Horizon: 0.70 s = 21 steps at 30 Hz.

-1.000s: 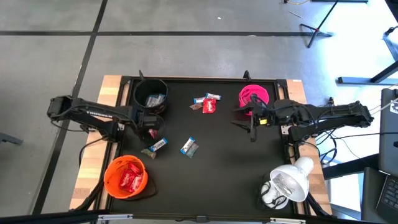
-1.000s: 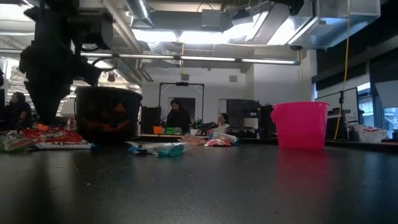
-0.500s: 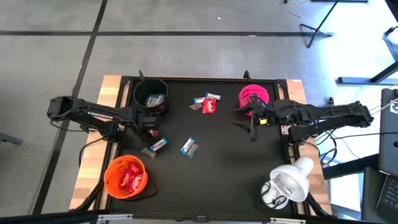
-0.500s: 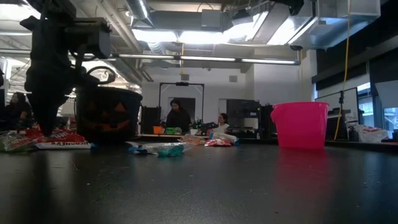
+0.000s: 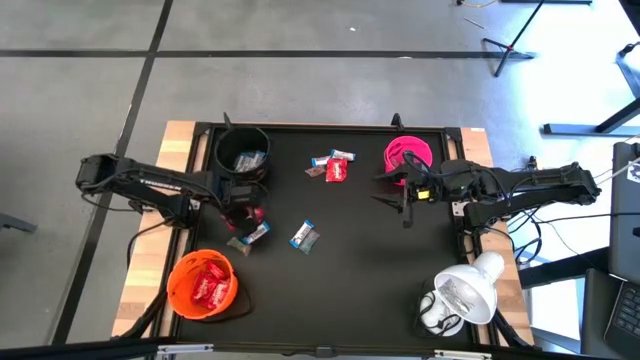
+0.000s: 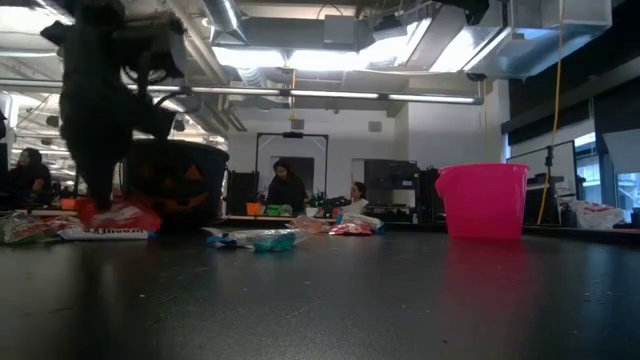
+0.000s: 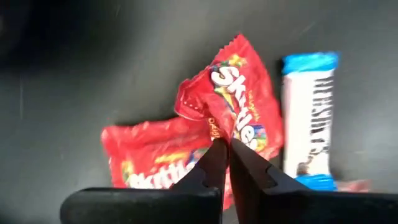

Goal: Sort candy
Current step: Put the red candy into the orange bucket

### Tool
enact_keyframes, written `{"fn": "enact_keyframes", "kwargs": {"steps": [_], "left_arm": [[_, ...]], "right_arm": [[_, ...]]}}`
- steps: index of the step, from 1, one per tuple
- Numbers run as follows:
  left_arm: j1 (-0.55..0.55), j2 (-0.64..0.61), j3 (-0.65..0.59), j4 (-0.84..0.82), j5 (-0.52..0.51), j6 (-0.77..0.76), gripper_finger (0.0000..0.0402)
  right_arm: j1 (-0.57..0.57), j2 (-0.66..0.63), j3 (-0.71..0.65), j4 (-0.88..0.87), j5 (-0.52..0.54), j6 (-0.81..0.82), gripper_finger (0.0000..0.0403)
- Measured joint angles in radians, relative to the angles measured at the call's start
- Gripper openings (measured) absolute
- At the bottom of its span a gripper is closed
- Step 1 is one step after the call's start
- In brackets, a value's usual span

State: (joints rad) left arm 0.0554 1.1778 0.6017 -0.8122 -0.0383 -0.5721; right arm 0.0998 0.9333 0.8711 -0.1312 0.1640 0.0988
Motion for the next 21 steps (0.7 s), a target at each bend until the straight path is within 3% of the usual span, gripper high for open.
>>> {"fn": "enact_keyframes", "kwargs": {"steps": [8, 21], "left_arm": [[-0.069, 0.000, 0.180, -0.015, -0.029, 0.065, 0.0000], [-0.230, 0.000, 0.555, -0.120, -0.252, 0.260, 0.0000]], "right_arm": [[0.000, 0.000, 0.000, 0.000, 0.000, 0.001, 0.0213], [-0.002, 0.019, -0.001, -0.010, 0.058, 0.142, 0.0213]]}}
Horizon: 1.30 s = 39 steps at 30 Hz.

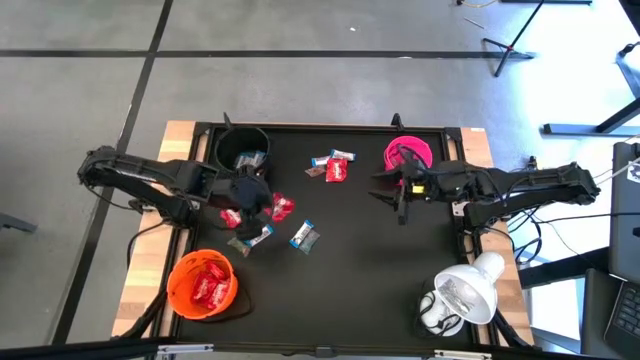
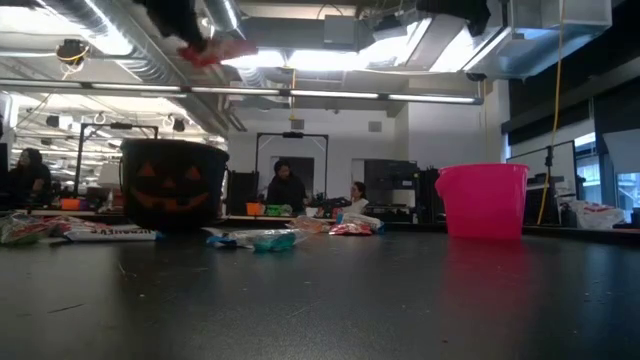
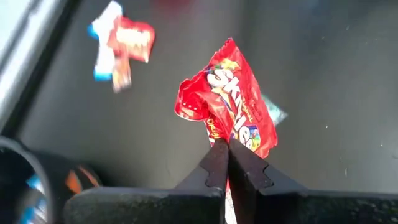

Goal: Sort candy
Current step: Put the red candy into the orange bucket

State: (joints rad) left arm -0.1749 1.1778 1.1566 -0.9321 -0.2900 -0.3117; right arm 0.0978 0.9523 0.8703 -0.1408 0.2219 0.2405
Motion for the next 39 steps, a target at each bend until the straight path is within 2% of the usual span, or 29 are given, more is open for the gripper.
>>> {"fn": "enact_keyframes", "kwargs": {"steps": [5, 12, 17, 20, 25, 31, 34, 39], "left_arm": [[-0.022, 0.000, 0.050, 0.001, -0.025, 0.088, 0.0000], [-0.023, 0.000, 0.084, 0.035, -0.040, 0.218, 0.0000], [-0.023, 0.000, 0.088, 0.029, -0.015, 0.238, 0.0000], [-0.027, -0.004, 0.093, -0.017, 0.063, 0.179, 0.0000], [-0.079, -0.008, 0.186, -0.319, 0.097, 0.003, 0.0000], [-0.236, -0.008, 0.334, -0.598, 0.157, -0.233, 0.0000], [-0.346, -0.007, 0.365, -0.633, 0.176, -0.341, 0.0000], [-0.501, 0.009, 0.367, -0.634, 0.243, -0.610, 0.0000]], "right_arm": [[0.000, 0.033, 0.000, -0.039, 0.040, 0.075, 0.0213], [0.000, 0.108, 0.000, -0.084, -0.013, 0.110, 0.0213], [0.001, 0.141, 0.000, -0.076, -0.013, 0.122, 0.0213], [0.001, 0.144, 0.000, -0.065, -0.013, 0.119, 0.0213], [0.001, 0.144, 0.000, -0.043, -0.017, 0.083, 0.0213], [0.000, 0.144, 0.000, -0.034, -0.026, 0.028, 0.0213], [0.000, 0.144, 0.000, -0.030, -0.026, 0.004, 0.0213], [0.000, 0.144, 0.000, -0.012, -0.026, -0.093, 0.0213]]}}
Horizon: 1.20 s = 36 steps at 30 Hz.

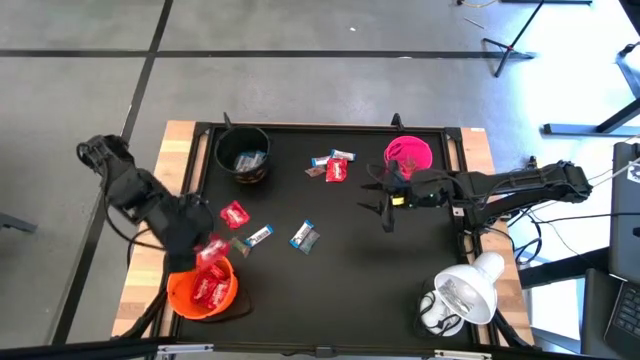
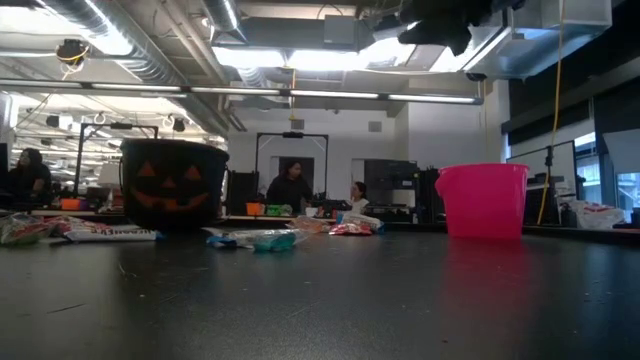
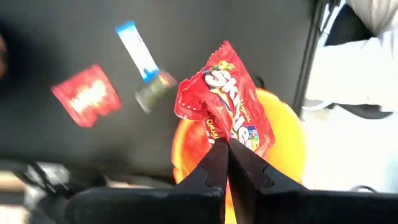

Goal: Sort candy
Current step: Put the red candy into the orange bucket

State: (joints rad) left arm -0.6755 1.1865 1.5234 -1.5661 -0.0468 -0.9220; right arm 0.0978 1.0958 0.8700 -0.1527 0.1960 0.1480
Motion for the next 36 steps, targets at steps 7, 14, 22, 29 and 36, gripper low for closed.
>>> {"fn": "enact_keyframes", "kwargs": {"steps": [7, 14, 22, 29, 36], "left_arm": [[-0.162, 0.067, 0.000, -0.007, 0.044, -0.283, 0.0000], [-0.235, 0.113, -0.026, -0.005, 0.054, -0.440, 0.0000], [-0.244, 0.123, -0.118, -0.005, 0.074, -0.575, 0.0032], [-0.240, 0.123, -0.135, -0.006, 0.136, -0.611, 0.0116], [-0.183, 0.112, -0.105, -0.005, -0.124, -0.455, 0.0151]], "right_arm": [[0.000, 0.000, 0.000, 0.149, -0.023, -0.136, 0.0213], [0.000, 0.000, 0.000, 0.210, -0.090, -0.158, 0.0213], [0.000, 0.000, 0.000, 0.210, -0.123, -0.180, 0.0213], [0.000, 0.000, 0.000, 0.210, -0.129, -0.189, 0.0213], [0.000, 0.000, 0.000, 0.212, -0.129, -0.206, 0.0213]]}}
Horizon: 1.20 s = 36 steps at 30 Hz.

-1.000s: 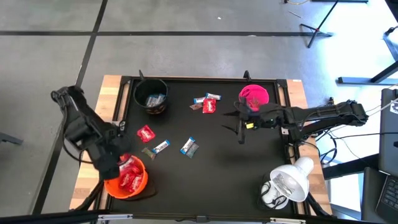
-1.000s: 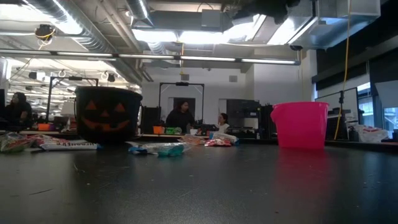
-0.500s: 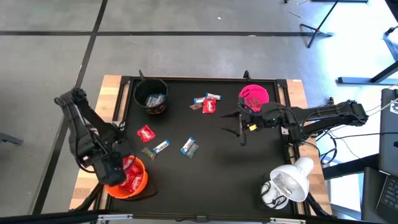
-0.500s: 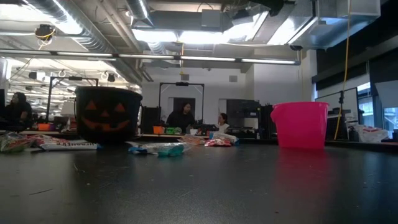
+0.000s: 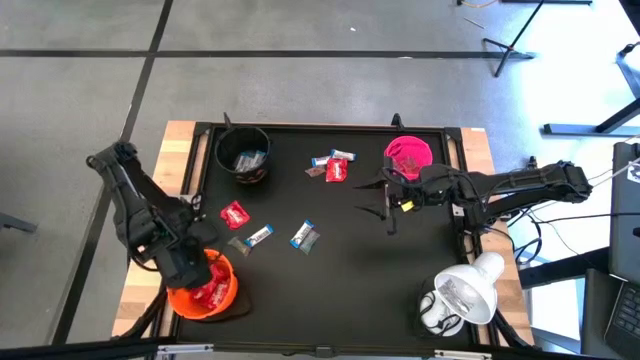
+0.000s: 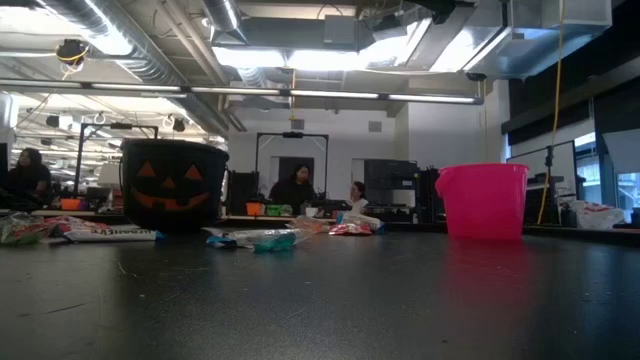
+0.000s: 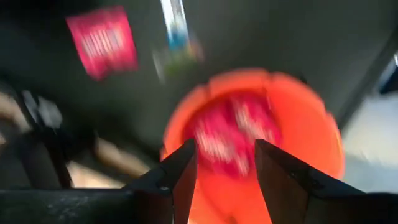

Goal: Sort candy
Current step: Put the red candy into the orange bucket

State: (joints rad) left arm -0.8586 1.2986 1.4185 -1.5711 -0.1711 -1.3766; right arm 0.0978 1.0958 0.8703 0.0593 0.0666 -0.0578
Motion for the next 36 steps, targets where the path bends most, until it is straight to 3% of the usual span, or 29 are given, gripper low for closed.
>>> {"fn": "enact_keyframes", "kwargs": {"steps": [6, 15, 21, 28, 36], "left_arm": [[0.143, -0.006, 0.000, 0.000, -0.150, 0.184, 0.0150], [0.382, -0.021, -0.066, 0.019, -0.151, 0.457, 0.0150], [0.528, -0.111, -0.245, 0.155, -0.076, 0.553, 0.0150], [0.695, -0.201, -0.491, 0.202, -0.026, 0.600, 0.0152], [0.839, -0.220, -0.687, 0.392, 0.046, 0.706, 0.0198]], "right_arm": [[0.000, 0.000, 0.000, 0.000, -0.009, -0.001, 0.0213], [0.001, 0.000, 0.000, 0.003, -0.018, 0.005, 0.0213], [0.001, 0.000, 0.000, 0.003, -0.026, 0.008, 0.0213], [0.001, 0.000, 0.000, -0.001, -0.026, 0.012, 0.0213], [0.000, 0.000, 0.000, -0.001, -0.026, 0.012, 0.0213]]}}
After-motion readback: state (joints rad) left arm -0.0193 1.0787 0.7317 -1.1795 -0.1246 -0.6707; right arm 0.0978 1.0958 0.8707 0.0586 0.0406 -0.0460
